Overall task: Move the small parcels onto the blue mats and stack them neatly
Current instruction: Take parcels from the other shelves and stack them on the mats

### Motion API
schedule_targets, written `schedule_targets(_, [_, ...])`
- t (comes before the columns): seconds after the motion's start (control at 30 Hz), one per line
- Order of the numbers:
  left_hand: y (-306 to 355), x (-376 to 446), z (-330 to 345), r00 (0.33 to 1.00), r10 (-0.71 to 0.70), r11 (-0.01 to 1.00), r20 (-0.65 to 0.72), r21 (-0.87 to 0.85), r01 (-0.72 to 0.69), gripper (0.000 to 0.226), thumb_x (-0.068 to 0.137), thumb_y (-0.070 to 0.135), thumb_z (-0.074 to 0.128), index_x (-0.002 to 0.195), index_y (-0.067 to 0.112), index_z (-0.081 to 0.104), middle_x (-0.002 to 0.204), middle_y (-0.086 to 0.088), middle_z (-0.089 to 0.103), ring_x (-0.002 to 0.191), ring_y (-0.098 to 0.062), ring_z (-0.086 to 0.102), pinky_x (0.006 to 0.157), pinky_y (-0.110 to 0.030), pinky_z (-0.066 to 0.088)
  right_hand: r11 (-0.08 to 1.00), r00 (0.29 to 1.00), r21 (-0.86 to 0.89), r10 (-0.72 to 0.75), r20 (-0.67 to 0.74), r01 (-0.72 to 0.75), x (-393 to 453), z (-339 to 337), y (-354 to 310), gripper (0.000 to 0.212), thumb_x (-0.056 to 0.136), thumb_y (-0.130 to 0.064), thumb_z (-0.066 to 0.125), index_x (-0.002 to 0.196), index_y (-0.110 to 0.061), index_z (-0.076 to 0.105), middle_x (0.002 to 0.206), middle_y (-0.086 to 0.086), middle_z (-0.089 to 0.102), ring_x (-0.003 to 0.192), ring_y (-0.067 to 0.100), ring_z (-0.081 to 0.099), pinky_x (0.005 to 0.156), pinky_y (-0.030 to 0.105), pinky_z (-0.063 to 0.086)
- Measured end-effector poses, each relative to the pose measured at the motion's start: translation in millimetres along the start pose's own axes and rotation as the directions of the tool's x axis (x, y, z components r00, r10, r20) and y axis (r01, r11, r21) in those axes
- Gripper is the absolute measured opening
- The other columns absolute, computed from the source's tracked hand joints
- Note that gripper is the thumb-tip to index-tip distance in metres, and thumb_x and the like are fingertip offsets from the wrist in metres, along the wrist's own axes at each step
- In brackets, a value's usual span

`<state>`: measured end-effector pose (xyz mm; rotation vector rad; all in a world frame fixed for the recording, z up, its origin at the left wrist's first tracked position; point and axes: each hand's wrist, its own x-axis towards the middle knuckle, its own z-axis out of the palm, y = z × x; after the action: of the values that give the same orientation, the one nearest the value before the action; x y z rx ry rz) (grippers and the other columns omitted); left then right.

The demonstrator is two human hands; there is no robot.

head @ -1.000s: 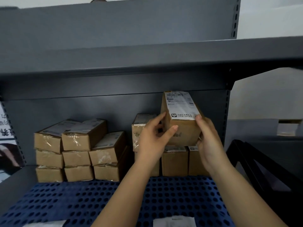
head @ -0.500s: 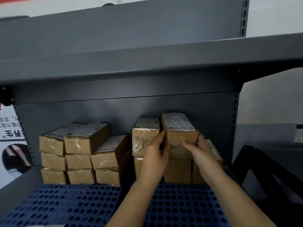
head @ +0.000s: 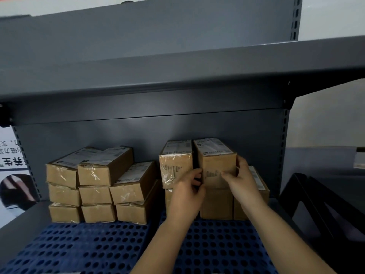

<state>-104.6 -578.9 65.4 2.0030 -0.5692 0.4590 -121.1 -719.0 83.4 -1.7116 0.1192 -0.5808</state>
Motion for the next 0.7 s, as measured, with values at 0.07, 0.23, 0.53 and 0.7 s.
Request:
schedule_targets(0.07, [-3.0, -0.3, -2.5, 1.000, -0.007, 1.000, 0.023, -0.007, 0.007, 0.043, 0.085, 0.010, 0.062, 0.126, 0.020, 0.054, 0.102, 0.017, 0.054, 0.090, 0.004, 0.056, 0.074, -0.004, 0.045, 0.999, 0.999, -0.035, -0.025, -0.021, 0.024, -1.0, 0.3, 0.9, 0.054, 0.088, -0.005, 0.058, 0.136, -0.019, 0.038, 0.104, -0.012, 0.049, 0.105, 0.009, 0.049, 0.086, 0.024, 0.041])
schedule_targets(0.23, [-6.4, 0.5, -9.1, 0.998, 0.001, 0.999, 0.064, -0.043, 0.002, 0.039, 0.085, 0.011, 0.062, 0.123, 0.020, 0.056, 0.096, 0.021, 0.052, 0.087, 0.004, 0.057, 0.071, -0.003, 0.045, 0.990, 0.997, -0.128, -0.060, -0.056, 0.053, 1.0, 6.1, -0.9, 0.055, 0.086, -0.007, 0.062, 0.135, -0.017, 0.039, 0.110, -0.008, 0.049, 0.107, 0.011, 0.049, 0.087, 0.024, 0.040])
schedule_targets(0.53, [-10.4, -5.4, -39.2, 0.973, 0.157, 0.987, 0.170, -0.042, -0.152, 0.039, 0.088, 0.020, 0.060, 0.126, 0.025, 0.054, 0.111, 0.013, 0.057, 0.097, 0.005, 0.052, 0.078, -0.003, 0.040, 0.943, 0.965, -0.323, -0.156, -0.211, 0.081, -23.8, 13.9, -9.5, 0.066, 0.082, -0.010, 0.068, 0.139, -0.013, 0.034, 0.134, 0.003, 0.044, 0.123, 0.013, 0.041, 0.098, 0.021, 0.031])
schedule_targets(0.7, [-6.8, -11.0, -57.4, 0.916, 0.270, 0.962, 0.296, -0.055, -0.266, 0.044, 0.089, 0.027, 0.057, 0.132, 0.029, 0.047, 0.129, 0.011, 0.052, 0.118, -0.004, 0.046, 0.095, -0.019, 0.040, 0.770, 0.941, -0.634, -0.267, -0.210, 0.077, -59.7, 14.8, -24.8, 0.064, 0.087, -0.014, 0.062, 0.143, -0.012, 0.031, 0.142, 0.010, 0.037, 0.131, 0.025, 0.037, 0.104, 0.030, 0.032])
